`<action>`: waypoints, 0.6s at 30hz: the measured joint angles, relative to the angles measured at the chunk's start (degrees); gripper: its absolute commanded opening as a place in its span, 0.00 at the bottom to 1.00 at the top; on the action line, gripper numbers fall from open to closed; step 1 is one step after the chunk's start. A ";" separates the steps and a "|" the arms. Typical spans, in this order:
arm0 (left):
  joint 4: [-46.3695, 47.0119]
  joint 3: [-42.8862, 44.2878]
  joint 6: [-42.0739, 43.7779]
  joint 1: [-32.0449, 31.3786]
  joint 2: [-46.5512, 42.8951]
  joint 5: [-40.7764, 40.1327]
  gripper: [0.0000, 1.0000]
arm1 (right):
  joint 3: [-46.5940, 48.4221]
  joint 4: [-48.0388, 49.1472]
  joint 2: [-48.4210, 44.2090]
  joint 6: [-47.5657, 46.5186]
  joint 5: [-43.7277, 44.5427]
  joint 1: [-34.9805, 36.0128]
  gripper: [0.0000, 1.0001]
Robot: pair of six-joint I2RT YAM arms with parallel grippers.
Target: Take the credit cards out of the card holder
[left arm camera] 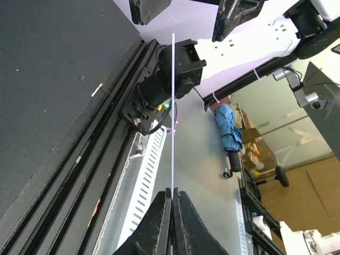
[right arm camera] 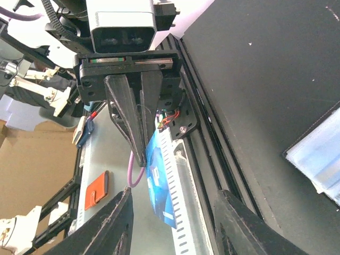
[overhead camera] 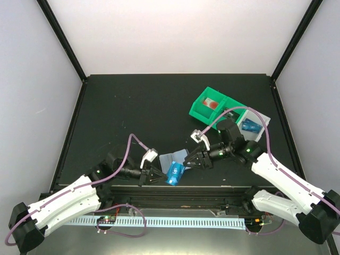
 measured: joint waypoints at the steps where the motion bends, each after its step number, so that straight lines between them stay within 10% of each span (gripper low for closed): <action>1: 0.09 0.00 0.04 0.00 0.00 0.09 0.02 | -0.02 0.20 0.22 0.02 -0.13 0.11 0.42; 12: 0.24 0.00 0.59 0.00 0.11 0.42 0.02 | -0.15 2.29 3.80 0.85 -1.88 1.68 0.32; 18: 0.24 0.00 0.83 0.00 0.11 0.44 0.02 | -0.46 3.69 4.26 1.42 -3.45 2.47 0.08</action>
